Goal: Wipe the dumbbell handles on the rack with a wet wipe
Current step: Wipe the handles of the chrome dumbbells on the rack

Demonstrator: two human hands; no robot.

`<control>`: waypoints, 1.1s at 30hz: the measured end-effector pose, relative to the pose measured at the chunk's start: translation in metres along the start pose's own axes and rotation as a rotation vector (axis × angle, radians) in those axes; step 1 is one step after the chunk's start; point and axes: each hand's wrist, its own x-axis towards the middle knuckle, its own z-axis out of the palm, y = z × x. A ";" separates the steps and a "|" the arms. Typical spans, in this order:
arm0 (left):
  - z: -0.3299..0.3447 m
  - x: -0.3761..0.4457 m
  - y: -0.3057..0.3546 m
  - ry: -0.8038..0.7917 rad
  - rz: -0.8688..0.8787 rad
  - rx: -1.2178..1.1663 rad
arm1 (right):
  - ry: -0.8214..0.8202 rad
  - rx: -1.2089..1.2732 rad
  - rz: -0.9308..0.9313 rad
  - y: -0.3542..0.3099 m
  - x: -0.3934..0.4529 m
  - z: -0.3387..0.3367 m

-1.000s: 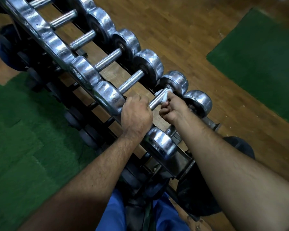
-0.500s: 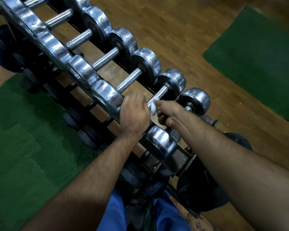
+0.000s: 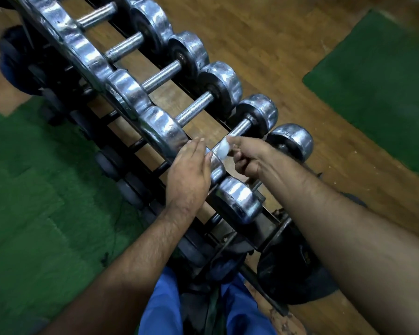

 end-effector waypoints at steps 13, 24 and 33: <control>0.000 0.013 0.012 0.014 0.032 0.100 | 0.083 0.630 -0.072 -0.010 0.016 -0.005; 0.009 0.022 0.016 0.029 0.011 -0.041 | -0.134 0.434 -0.042 0.002 0.022 -0.014; 0.009 0.023 0.010 0.000 0.027 -0.095 | -0.074 0.578 0.011 0.012 0.027 0.010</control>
